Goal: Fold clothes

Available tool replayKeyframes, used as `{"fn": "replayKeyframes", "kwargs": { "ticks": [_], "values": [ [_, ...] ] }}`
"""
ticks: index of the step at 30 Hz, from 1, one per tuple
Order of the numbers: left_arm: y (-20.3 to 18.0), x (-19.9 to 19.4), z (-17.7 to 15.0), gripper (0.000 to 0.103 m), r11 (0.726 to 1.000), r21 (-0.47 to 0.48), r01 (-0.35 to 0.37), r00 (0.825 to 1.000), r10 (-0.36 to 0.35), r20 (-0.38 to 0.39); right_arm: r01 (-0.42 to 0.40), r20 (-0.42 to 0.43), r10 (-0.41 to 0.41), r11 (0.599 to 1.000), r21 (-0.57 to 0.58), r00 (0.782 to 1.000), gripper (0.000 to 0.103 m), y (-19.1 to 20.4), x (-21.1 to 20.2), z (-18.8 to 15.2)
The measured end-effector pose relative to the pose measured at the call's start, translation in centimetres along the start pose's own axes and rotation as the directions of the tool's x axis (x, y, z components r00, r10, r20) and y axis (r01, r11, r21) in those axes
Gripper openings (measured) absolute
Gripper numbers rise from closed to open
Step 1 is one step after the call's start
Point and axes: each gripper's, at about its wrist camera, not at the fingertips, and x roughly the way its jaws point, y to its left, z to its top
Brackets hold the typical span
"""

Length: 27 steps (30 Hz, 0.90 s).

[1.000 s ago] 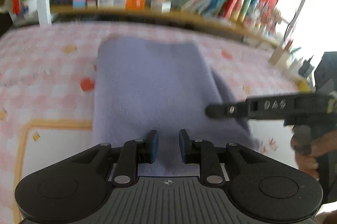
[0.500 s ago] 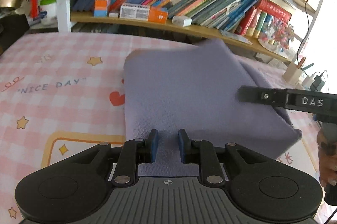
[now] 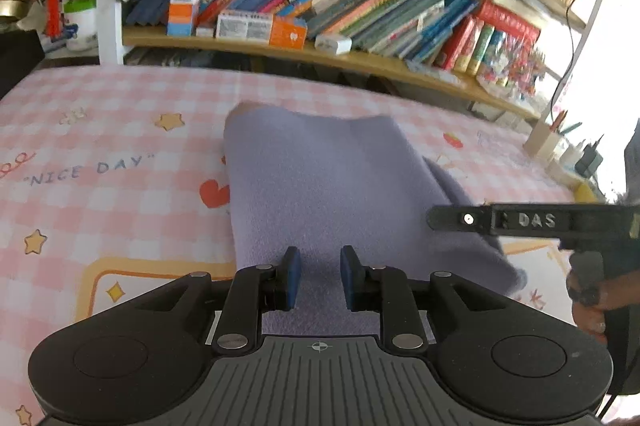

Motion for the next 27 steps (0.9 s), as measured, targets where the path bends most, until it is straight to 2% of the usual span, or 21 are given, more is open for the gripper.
{"fn": "replayKeyframes", "kwargs": {
  "ticks": [2, 3, 6, 7, 8, 10, 12, 14, 20, 24, 27],
  "values": [
    [0.1, -0.9, 0.2, 0.024, 1.0, -0.005, 0.004, 1.0, -0.004, 0.031, 0.007, 0.01, -0.008, 1.0, 0.016, 1.0, 0.06, 0.0, -0.9, -0.2],
    [0.1, -1.3, 0.3, 0.027, 1.0, -0.012, 0.005, 0.999, -0.004, 0.045, 0.01, 0.014, -0.011, 1.0, 0.027, 1.0, 0.064, -0.1, -1.4, -0.3],
    [0.3, -2.3, 0.5, 0.037, 1.0, -0.025, 0.004, 0.997, -0.002, 0.072, 0.011, 0.01, -0.012, 0.996, 0.089, 1.0, 0.069, -0.7, -2.6, -1.0],
    [0.3, -2.5, 0.5, 0.044, 1.0, -0.025, 0.005, 0.997, -0.003, 0.076, 0.016, 0.006, -0.017, 0.994, 0.111, 1.0, 0.07, -1.0, -2.9, -1.3],
    [0.3, -2.7, 0.5, 0.058, 1.0, -0.024, 0.005, 0.997, -0.003, 0.08, 0.023, 0.003, -0.023, 0.991, 0.129, 1.0, 0.072, -1.2, -3.2, -1.5],
    [0.3, -2.8, 0.4, 0.07, 1.0, -0.016, 0.011, 0.996, -0.01, 0.084, 0.038, -0.002, -0.038, 0.987, 0.153, 0.999, 0.076, -1.6, -3.7, -2.0],
    [0.5, -2.7, 0.1, 0.075, 1.0, -0.018, 0.013, 0.997, -0.011, 0.074, 0.051, -0.005, -0.051, 0.985, 0.165, 0.999, 0.083, -1.7, -4.1, -2.3],
    [0.8, -2.5, -0.1, 0.08, 1.0, -0.029, 0.009, 0.998, -0.008, 0.055, 0.055, -0.014, -0.053, 0.982, 0.183, 0.998, 0.085, -1.9, -4.2, -2.5],
    [2.8, -1.2, -0.2, 0.083, 0.993, -0.113, 0.038, 0.999, -0.037, 0.007, 0.02, -0.071, -0.001, 0.961, 0.276, 0.997, 0.087, -3.5, -2.8, -2.9],
    [5.1, 1.4, 0.3, 0.083, 0.97, -0.227, 0.082, 0.993, -0.098, -0.061, 0.0, -0.104, 0.037, 0.942, 0.335, 0.994, 0.087, -4.4, -1.9, -3.1],
    [6.0, 2.8, 0.3, 0.083, 0.957, -0.275, 0.088, 0.99, -0.115, -0.086, -0.023, -0.115, 0.068, 0.935, 0.354, 0.991, 0.084, -4.5, -1.0, -2.7]
  ]
}}
